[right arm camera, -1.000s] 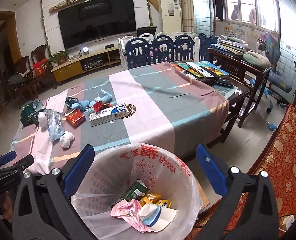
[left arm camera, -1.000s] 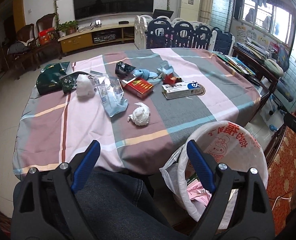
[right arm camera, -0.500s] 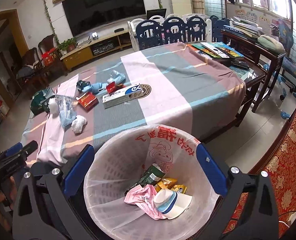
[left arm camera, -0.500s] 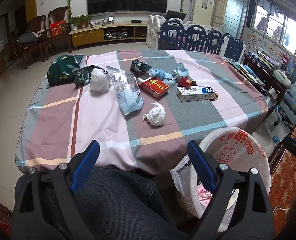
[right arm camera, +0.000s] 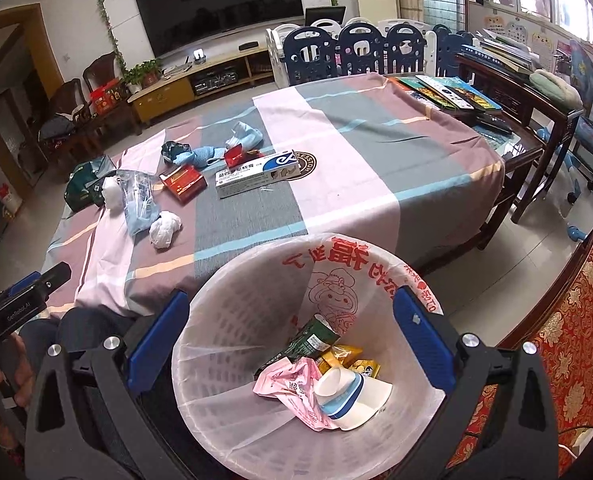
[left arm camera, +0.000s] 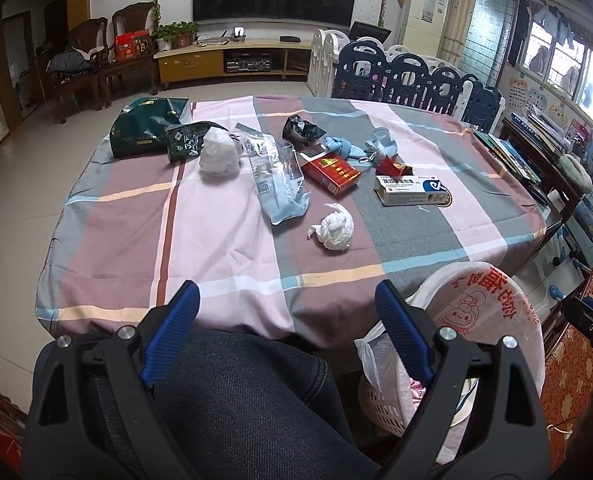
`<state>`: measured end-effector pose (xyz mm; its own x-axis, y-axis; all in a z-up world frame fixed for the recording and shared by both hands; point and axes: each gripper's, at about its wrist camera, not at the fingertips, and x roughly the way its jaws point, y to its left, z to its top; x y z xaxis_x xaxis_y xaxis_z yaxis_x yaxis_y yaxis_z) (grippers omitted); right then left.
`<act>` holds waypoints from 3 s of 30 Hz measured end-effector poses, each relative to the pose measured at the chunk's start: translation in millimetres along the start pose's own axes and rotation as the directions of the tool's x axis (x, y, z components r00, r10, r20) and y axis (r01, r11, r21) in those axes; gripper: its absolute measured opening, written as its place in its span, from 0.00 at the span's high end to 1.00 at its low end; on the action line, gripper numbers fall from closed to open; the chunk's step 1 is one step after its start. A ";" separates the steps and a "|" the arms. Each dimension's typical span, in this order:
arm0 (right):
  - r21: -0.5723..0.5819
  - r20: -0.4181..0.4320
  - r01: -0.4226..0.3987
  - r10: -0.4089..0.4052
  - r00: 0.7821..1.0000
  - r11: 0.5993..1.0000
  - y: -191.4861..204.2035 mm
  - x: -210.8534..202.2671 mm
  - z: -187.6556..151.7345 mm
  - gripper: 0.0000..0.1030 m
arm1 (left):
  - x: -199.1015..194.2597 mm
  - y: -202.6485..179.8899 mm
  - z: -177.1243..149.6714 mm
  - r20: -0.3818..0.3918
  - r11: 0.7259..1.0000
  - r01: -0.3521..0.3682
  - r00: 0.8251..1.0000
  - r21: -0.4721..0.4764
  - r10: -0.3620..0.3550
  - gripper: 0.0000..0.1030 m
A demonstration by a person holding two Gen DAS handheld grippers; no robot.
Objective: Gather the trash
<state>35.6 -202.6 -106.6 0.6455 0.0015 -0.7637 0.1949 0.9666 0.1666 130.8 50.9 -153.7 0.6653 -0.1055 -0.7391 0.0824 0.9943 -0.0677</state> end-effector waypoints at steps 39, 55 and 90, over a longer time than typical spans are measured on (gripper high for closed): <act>0.010 -0.055 -0.002 0.003 0.998 1.000 -0.4 13.5 -5.7 0.03 | 3.6 13.6 -6.0 -0.018 0.999 -0.020 1.000 -0.034 0.019 0.13; -0.023 -0.032 -0.021 0.020 0.999 1.000 23.6 42.4 20.8 0.03 | 4.0 42.3 -0.9 0.053 0.993 -0.086 0.994 -0.086 0.091 0.16; -0.247 -0.213 -0.117 0.064 0.975 0.962 174.5 203.1 53.6 0.74 | 40.5 131.0 -17.1 -0.034 0.940 -0.224 0.974 -0.257 0.223 0.18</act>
<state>240.4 -47.4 -199.2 0.4850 0.1179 -0.8665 -0.0708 0.9929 0.0955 155.8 177.2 -203.9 0.6416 0.1192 -0.7578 -0.2620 0.9625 -0.0704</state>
